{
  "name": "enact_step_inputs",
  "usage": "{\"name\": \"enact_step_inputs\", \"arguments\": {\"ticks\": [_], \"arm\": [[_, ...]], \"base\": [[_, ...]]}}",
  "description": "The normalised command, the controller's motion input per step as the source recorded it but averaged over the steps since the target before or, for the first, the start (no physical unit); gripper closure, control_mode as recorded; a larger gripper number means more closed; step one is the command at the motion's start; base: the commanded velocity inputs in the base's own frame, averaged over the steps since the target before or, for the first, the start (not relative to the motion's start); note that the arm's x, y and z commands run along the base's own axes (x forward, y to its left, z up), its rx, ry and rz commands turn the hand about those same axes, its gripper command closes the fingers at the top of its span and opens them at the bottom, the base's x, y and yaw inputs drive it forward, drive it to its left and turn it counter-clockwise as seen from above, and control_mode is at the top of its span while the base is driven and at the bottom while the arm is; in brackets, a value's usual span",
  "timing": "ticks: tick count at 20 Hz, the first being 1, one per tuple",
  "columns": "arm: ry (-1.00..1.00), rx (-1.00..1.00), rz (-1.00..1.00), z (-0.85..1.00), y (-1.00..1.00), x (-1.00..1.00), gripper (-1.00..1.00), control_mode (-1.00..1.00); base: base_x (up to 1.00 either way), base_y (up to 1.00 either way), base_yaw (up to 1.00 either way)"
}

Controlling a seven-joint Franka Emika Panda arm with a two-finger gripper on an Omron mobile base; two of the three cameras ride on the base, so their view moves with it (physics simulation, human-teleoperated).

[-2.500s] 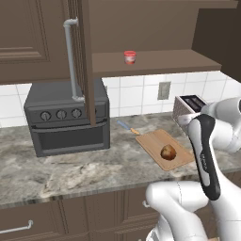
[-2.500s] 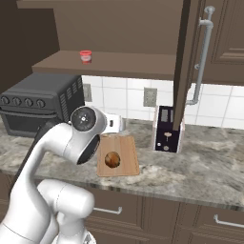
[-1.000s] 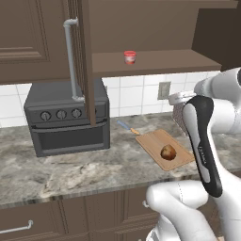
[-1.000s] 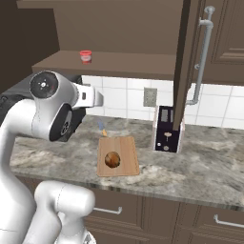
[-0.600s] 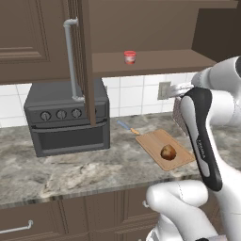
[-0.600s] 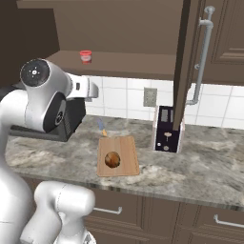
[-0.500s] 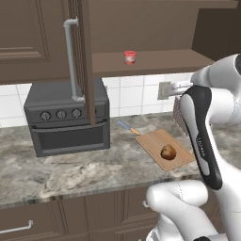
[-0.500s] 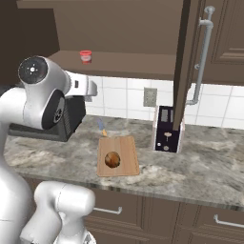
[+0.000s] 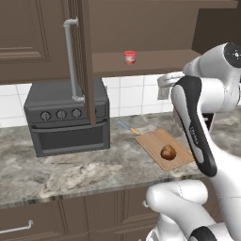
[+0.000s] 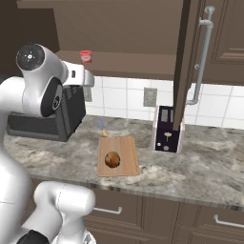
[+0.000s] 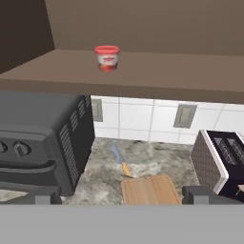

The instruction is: Pick the bread, place it on the cutting board, pick the jam, place it on the counter, and close the cabinet.

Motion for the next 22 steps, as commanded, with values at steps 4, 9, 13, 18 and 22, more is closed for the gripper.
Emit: {"name": "enact_step_inputs", "arguments": {"ticks": [4,9,13,18,22], "arm": [[0.00,0.00,0.00,0.14,0.14,0.28,-1.00,-1.00],[0.00,0.00,0.00,0.15,0.16,0.25,-1.00,-1.00],[0.00,0.00,0.00,0.14,0.11,0.22,-1.00,-1.00],[0.00,0.00,0.00,0.06,0.12,0.23,-1.00,-1.00],[0.00,0.00,0.00,0.00,0.11,0.26,-1.00,-1.00]], "base": [[0.00,0.00,0.00],[0.00,0.00,0.00],[0.00,0.00,0.00],[0.00,0.00,0.00],[0.00,0.00,0.00]]}}
